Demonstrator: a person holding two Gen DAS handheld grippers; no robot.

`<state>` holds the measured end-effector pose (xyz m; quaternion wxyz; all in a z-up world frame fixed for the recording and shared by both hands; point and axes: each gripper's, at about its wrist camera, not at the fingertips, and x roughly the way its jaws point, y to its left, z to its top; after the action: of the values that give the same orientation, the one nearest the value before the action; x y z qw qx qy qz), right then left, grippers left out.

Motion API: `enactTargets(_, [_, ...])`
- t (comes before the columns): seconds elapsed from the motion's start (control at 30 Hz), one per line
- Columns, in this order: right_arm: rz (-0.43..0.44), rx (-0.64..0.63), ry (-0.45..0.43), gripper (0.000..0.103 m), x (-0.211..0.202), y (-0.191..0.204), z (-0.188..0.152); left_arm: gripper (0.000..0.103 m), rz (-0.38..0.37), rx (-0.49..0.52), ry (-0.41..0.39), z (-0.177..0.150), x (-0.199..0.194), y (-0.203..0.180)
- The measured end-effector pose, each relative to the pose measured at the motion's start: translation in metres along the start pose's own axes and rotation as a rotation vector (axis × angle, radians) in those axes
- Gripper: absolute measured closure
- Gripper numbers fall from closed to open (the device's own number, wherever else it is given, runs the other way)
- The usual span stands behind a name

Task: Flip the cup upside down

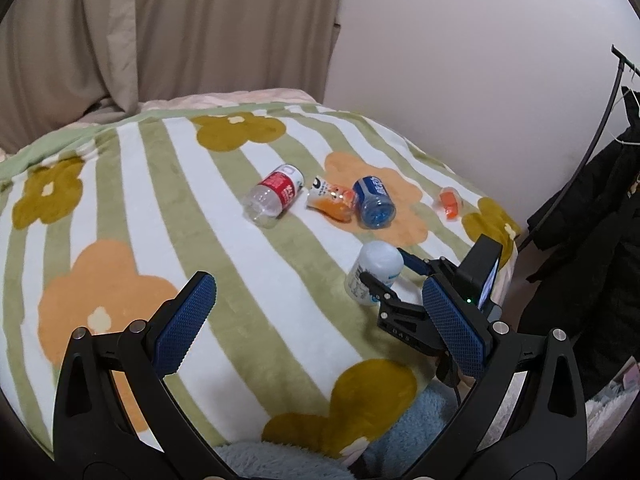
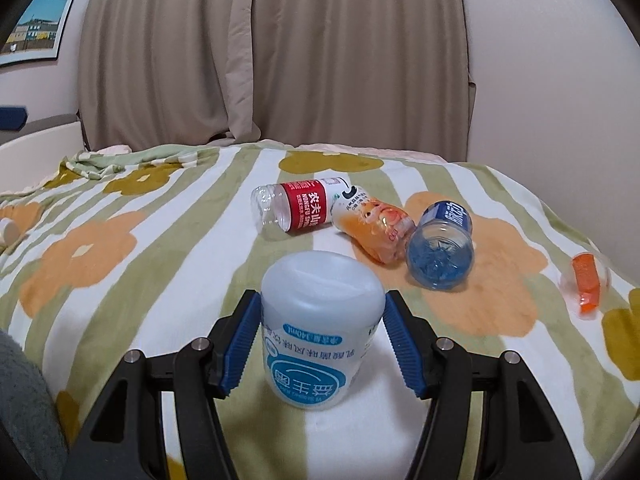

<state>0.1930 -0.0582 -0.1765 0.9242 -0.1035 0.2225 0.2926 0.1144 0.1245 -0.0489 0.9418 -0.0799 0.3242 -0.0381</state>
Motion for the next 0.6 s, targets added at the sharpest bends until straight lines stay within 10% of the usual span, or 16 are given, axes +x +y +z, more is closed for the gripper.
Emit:
enactTargets(0.3, [-0.012, 0.024, 0.010, 0.044, 0.000, 0.002, 0.000, 0.000, 0.001, -0.008, -0.002, -0.003, -0.003, -0.002])
enactTargets(0.47, [-0.026, 0.050, -0.013, 0.004, -0.007, 0.001, 0.000, 0.000, 0.014, -0.019, -0.022, -0.003, -0.009, -0.002])
enactTargets(0.6, [-0.031, 0.036, 0.016, 0.001, -0.009, 0.004, 0.004, 0.000, 0.022, -0.024, -0.029, -0.005, -0.012, -0.002])
